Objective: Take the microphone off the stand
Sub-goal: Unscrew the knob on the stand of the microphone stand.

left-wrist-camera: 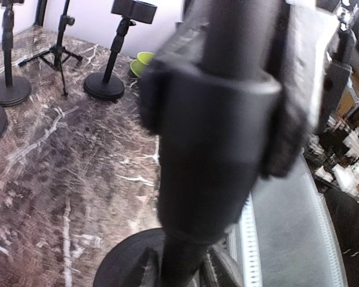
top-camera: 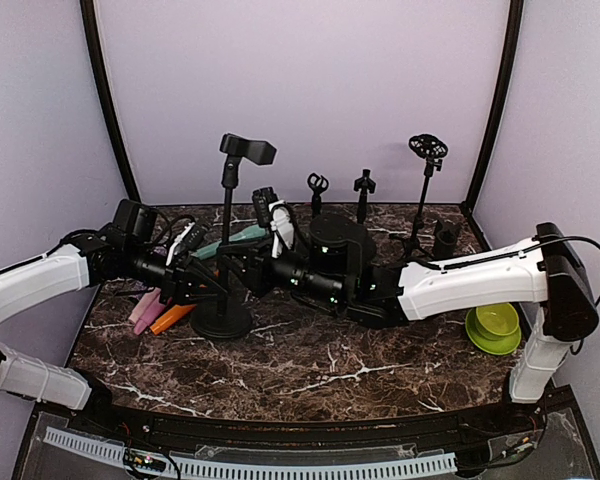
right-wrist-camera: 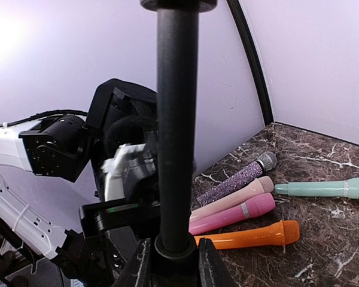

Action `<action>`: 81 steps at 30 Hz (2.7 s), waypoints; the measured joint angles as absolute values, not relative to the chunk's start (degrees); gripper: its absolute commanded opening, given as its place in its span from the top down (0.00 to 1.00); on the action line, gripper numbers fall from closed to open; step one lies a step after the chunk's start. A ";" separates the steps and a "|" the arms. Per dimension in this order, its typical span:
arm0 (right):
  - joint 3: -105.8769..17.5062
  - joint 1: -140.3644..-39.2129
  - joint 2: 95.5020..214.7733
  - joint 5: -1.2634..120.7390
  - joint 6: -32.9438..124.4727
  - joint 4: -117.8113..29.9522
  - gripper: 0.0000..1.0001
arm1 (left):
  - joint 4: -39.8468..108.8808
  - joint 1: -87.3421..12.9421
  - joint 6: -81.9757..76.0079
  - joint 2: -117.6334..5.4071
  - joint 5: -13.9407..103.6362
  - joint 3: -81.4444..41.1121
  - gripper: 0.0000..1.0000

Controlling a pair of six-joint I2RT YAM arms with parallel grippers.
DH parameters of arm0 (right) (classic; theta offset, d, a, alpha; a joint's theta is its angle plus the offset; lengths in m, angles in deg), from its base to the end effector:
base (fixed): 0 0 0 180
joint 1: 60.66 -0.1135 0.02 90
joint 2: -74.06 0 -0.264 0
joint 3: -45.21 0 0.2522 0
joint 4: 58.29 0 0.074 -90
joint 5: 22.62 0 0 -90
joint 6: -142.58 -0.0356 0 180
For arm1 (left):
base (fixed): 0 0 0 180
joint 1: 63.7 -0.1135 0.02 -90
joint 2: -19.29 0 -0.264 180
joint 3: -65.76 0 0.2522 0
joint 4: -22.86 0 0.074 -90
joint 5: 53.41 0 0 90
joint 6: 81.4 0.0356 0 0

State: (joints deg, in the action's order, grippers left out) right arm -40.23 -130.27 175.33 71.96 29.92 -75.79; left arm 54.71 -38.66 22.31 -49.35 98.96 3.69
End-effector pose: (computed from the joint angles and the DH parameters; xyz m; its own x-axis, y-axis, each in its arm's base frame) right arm 0.1503 0.3961 0.3068 -0.3399 0.1878 -0.9215 -0.8405 0.3790 0.3872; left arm 0.2089 -0.1324 0.2743 -0.3514 0.2855 -0.8916 0.9351 0.0604 -0.3492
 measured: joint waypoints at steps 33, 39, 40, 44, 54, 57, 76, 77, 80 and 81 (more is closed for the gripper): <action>-40.30 -128.34 175.20 64.72 23.41 -84.18 1.00 | 43.89 -38.42 13.04 -48.93 107.50 2.75 1.00; -38.57 -124.28 175.44 48.13 15.02 -94.00 0.94 | 36.17 -37.77 5.26 -48.93 114.17 2.64 1.00; -38.68 -123.62 175.77 45.27 13.84 -95.53 0.90 | 34.71 -37.59 3.73 -48.93 115.06 2.64 1.00; -39.95 -122.59 176.77 38.74 10.97 -98.41 0.59 | 31.15 -37.13 -0.11 -48.93 118.08 2.64 1.00; -40.06 -123.60 171.70 57.82 16.18 -82.50 0.27 | 32.57 -38.20 2.33 -48.93 112.88 2.31 1.00; -41.56 -125.19 170.26 67.65 20.02 -76.47 0.32 | 35.71 -38.20 5.28 -48.93 109.23 1.48 1.00; -55.99 -131.93 176.53 86.21 29.71 -54.87 0.50 | 43.63 -38.38 14.20 -48.96 96.79 -0.20 1.00; -55.99 -131.93 176.53 86.80 29.68 -54.55 0.52 | 43.63 -38.38 14.27 -48.96 96.70 -0.20 1.00; -55.99 -131.93 176.53 87.54 29.38 -54.35 0.62 | 43.65 -38.38 14.49 -48.96 96.62 -0.20 1.00; -55.99 -131.93 176.53 87.41 29.36 -54.37 0.66 | 43.65 -38.38 14.55 -48.96 96.53 -0.20 1.00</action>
